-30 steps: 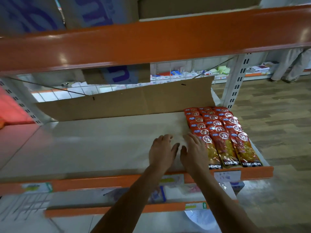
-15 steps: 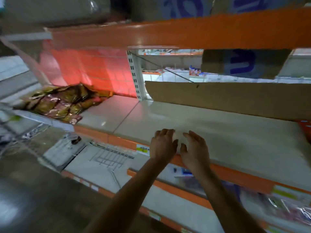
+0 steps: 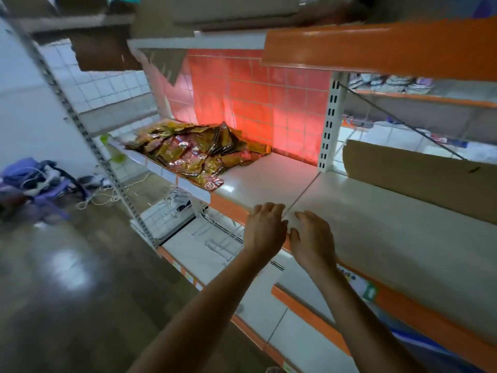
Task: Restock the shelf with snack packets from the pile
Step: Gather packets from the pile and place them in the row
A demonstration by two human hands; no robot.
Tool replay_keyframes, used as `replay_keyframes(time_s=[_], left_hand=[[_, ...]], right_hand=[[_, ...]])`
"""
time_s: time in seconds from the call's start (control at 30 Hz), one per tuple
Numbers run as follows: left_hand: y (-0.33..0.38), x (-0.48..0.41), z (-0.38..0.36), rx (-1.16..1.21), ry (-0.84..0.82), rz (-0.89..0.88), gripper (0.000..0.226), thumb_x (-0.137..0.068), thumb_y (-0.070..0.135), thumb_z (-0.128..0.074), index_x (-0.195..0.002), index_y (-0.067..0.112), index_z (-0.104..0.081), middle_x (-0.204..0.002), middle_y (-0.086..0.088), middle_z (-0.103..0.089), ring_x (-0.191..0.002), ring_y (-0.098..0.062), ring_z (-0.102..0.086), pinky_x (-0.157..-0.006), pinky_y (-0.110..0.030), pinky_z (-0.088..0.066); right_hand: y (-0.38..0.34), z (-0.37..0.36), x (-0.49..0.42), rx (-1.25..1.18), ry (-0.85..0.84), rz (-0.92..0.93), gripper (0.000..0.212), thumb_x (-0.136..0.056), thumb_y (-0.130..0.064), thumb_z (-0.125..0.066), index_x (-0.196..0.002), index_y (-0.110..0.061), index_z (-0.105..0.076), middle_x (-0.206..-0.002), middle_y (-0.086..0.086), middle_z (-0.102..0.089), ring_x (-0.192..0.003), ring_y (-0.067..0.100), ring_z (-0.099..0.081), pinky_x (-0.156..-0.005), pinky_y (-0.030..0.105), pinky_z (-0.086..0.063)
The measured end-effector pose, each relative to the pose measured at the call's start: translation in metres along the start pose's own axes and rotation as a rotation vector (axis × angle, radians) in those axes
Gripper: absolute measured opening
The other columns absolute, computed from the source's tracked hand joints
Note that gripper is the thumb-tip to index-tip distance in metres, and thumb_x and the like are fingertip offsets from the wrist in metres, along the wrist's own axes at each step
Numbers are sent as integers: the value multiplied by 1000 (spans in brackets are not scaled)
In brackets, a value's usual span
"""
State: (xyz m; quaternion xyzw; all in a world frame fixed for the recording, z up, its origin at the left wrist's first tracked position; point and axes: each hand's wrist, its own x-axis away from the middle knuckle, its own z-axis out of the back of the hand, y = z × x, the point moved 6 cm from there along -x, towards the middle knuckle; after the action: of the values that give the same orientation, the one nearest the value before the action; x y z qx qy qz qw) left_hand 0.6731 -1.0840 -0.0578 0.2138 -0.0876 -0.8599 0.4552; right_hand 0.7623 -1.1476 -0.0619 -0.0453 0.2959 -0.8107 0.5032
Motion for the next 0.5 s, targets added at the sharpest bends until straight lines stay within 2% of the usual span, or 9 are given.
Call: replay_keyframes(time_s=[0.23, 0.5], left_hand=[[-97, -66, 23, -89, -12, 117, 44, -94, 32, -57, -135, 18, -49, -136, -6, -54, -125, -26, -47, -102, -39, -41], [-191, -116, 31, -93, -31, 302, 43, -95, 38, -54, -129, 13, -49, -129, -10, -53, -118, -29, -49, -93, -38, -43]], right_hand=[[-70, -63, -78, -138, -63, 29, 40, -93, -22, -57, -132, -17, -52, -134, 2, -56, -123, 19, -50, -104, 34, -43], [-125, -126, -145, -79, -174, 92, 42, -92, -31, -55, -131, -17, -50, -131, 5, -56, -117, 23, -50, -94, 33, -43]])
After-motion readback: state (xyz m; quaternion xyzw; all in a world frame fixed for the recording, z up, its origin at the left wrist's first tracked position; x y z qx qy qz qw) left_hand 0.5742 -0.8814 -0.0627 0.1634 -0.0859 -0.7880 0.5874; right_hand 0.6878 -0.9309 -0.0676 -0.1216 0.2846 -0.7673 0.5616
